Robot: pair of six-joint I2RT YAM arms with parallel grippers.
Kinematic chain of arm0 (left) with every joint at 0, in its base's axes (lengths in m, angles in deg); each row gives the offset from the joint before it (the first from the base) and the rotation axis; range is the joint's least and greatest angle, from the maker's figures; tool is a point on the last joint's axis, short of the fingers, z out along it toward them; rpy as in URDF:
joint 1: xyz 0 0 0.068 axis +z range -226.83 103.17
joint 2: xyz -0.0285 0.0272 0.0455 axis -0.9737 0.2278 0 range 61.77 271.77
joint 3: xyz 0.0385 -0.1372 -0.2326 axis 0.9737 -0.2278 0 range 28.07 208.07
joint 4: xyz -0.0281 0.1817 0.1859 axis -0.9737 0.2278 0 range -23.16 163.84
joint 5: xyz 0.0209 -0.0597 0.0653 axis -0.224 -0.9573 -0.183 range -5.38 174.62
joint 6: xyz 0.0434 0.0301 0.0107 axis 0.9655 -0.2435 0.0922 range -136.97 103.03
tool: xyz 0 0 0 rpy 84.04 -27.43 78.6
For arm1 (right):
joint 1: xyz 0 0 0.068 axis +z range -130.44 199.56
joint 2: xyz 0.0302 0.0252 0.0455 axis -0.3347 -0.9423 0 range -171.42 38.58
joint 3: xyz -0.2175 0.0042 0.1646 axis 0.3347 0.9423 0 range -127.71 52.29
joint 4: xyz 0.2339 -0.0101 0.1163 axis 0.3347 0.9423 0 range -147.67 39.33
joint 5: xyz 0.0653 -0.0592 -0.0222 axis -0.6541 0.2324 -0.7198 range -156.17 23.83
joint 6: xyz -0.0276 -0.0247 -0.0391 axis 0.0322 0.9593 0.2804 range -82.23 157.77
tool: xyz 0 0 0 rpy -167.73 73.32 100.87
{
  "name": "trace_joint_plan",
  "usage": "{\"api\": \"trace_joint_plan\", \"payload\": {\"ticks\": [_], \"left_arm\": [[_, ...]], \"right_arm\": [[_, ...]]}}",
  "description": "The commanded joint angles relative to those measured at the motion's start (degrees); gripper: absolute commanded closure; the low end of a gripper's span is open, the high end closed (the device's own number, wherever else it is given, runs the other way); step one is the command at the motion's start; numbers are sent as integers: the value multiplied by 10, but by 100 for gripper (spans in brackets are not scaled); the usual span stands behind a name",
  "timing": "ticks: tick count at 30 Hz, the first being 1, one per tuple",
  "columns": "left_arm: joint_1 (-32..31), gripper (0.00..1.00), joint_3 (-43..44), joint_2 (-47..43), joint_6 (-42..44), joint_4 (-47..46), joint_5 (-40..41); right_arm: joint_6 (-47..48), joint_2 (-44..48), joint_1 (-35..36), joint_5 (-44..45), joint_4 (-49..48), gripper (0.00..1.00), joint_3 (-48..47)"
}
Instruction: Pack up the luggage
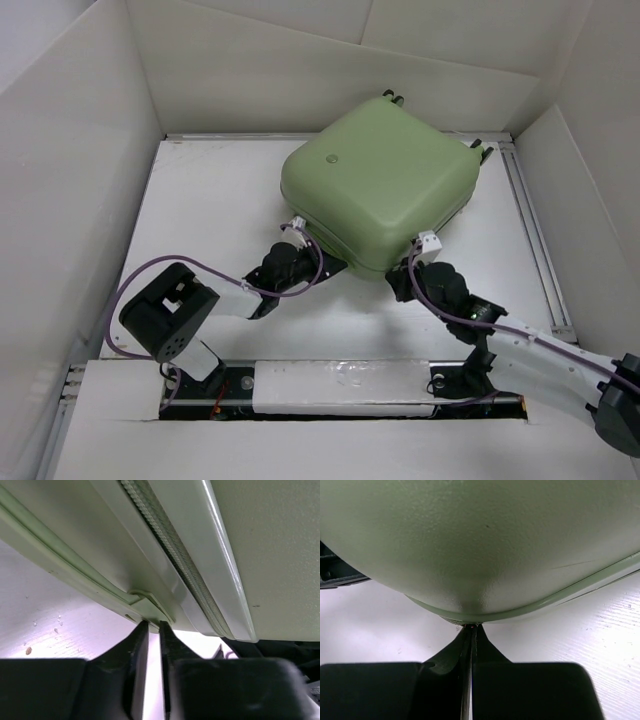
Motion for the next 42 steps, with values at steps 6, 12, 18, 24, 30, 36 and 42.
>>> {"api": "trace_joint_plan", "payload": {"ticks": [6, 12, 18, 24, 30, 36, 42], "left_arm": [[-2, 100, 44, 22, 0, -44, -10], [-19, 100, 66, 61, -17, -64, -10], [-25, 100, 79, 74, -28, -91, -21], [-13, 100, 38, 63, -38, -140, -55], [-13, 100, 23, 55, -38, -164, -69], [0, 92, -41, -36, -24, -140, -54], [0, 62, -113, -203, 33, 50, 47]], "right_arm": [[-58, 29, 37, 20, -81, 100, -2], [-110, -31, 135, 64, -107, 100, -38], [-118, -189, 265, 113, -72, 100, -200], [-101, -269, 283, 134, -17, 100, -292], [-101, -296, 269, 127, 33, 100, -354], [-150, -182, 315, 196, 74, 67, -264], [-167, -80, 327, 221, 178, 27, -239]]}}
